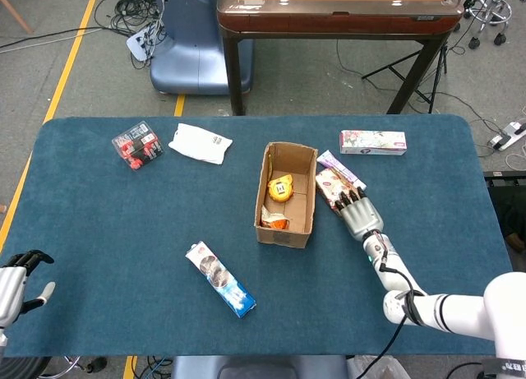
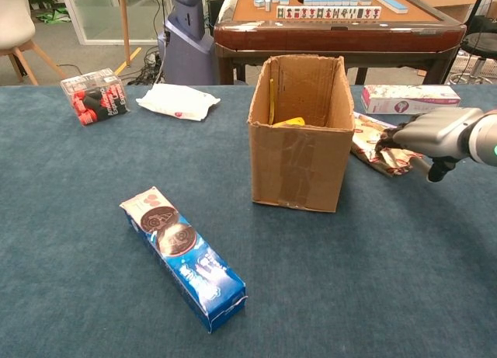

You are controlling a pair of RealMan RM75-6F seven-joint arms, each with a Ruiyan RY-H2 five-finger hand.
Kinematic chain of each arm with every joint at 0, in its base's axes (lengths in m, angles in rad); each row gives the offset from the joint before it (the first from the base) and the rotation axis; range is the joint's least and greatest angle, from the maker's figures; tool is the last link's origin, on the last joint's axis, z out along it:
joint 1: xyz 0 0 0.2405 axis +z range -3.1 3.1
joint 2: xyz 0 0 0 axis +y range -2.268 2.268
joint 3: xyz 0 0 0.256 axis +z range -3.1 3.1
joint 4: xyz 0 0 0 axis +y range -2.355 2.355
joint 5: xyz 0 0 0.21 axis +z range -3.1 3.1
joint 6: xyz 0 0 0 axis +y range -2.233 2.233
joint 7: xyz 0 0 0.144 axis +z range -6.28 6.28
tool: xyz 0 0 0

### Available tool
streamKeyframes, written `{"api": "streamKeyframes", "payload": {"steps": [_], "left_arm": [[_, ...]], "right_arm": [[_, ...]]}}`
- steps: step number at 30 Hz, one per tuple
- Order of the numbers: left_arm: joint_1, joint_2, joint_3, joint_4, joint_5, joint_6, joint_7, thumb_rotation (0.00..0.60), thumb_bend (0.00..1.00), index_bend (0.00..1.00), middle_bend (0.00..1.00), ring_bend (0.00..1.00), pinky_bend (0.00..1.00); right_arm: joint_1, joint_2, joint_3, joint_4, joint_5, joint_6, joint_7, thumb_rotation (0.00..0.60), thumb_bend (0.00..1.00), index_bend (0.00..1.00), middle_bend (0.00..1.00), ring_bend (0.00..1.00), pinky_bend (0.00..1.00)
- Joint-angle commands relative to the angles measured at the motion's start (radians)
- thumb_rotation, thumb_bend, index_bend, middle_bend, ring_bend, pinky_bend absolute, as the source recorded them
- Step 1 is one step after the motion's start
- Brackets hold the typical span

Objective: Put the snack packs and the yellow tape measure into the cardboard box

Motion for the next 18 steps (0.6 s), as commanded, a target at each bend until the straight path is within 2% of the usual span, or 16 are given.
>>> {"api": "streamKeyframes", "payload": {"steps": [1,4,6,9,18], "left_arm": [[-0.001,-0.001,0.0,0.001,-0.001,-0.002,0.002,0.6,0.26,0.39,0.34,0.32,0.62],[-0.002,-0.002,0.0,0.002,-0.005,-0.006,0.001,0.6,0.26,0.39,0.34,0.32,0.62],[-0.002,-0.002,-0.001,0.003,-0.006,-0.007,0.002,0.6,0.26,0.39,0.34,0.32,0.62],[-0.002,-0.002,-0.001,0.004,-0.006,-0.007,0.0,0.6,0.26,0.39,0.34,0.32,0.62],[-0.002,0.0,-0.001,0.003,-0.005,-0.005,-0.004,0.6,0.26,0.39,0.34,0.32,0.62]], "right_arm": [[-0.006,0.015,0.003,-0.016,-0.017,0.002,0.024,0.6,0.82,0.09,0.01,0.0,0.02],[-0.016,0.032,0.008,-0.035,-0.065,0.009,0.059,0.6,0.69,0.09,0.01,0.0,0.02],[-0.022,0.04,0.008,-0.045,-0.089,0.022,0.069,0.6,0.54,0.09,0.01,0.0,0.02],[-0.025,0.043,0.01,-0.059,-0.102,0.042,0.069,0.6,0.37,0.09,0.0,0.0,0.02],[-0.027,0.031,0.002,-0.075,-0.163,0.016,0.088,0.6,0.35,0.09,0.0,0.0,0.02]]}}
